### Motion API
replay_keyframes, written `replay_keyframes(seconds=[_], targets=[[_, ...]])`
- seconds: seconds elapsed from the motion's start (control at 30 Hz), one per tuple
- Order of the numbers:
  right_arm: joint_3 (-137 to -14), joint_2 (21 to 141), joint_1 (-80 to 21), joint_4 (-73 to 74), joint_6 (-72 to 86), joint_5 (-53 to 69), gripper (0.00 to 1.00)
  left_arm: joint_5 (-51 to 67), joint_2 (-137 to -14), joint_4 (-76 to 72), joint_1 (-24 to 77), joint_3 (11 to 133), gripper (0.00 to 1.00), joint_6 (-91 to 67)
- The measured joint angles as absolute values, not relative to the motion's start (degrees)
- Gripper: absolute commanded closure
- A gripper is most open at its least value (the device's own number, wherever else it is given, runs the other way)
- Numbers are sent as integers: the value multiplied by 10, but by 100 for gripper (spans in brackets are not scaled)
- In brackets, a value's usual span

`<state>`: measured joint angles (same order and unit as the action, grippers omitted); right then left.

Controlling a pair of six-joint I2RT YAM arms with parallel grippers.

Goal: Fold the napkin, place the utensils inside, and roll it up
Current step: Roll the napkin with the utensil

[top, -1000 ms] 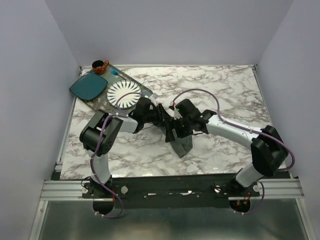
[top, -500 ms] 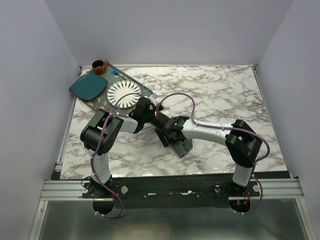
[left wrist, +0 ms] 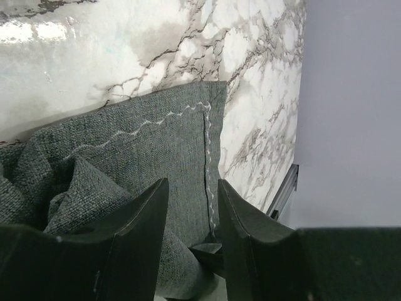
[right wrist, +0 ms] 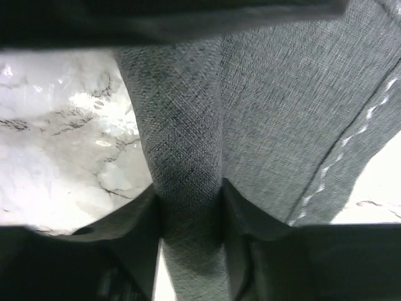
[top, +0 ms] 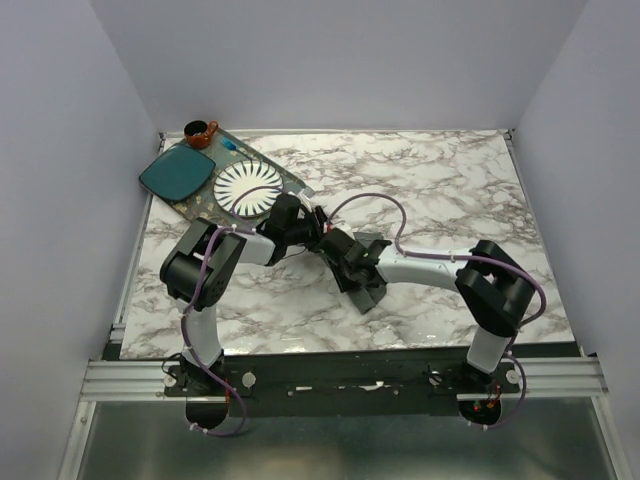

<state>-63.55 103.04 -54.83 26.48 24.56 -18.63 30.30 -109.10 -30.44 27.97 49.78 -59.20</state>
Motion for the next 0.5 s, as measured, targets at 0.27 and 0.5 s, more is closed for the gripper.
replay_keyframes(seconds=[0.27, 0.5], targets=[[-534, 966, -448, 144, 243, 1, 65, 293, -1062, -211, 276, 522, 49, -549], [-508, 984, -329, 91, 250, 251, 66, 271, -993, -118, 253, 557, 48, -495]])
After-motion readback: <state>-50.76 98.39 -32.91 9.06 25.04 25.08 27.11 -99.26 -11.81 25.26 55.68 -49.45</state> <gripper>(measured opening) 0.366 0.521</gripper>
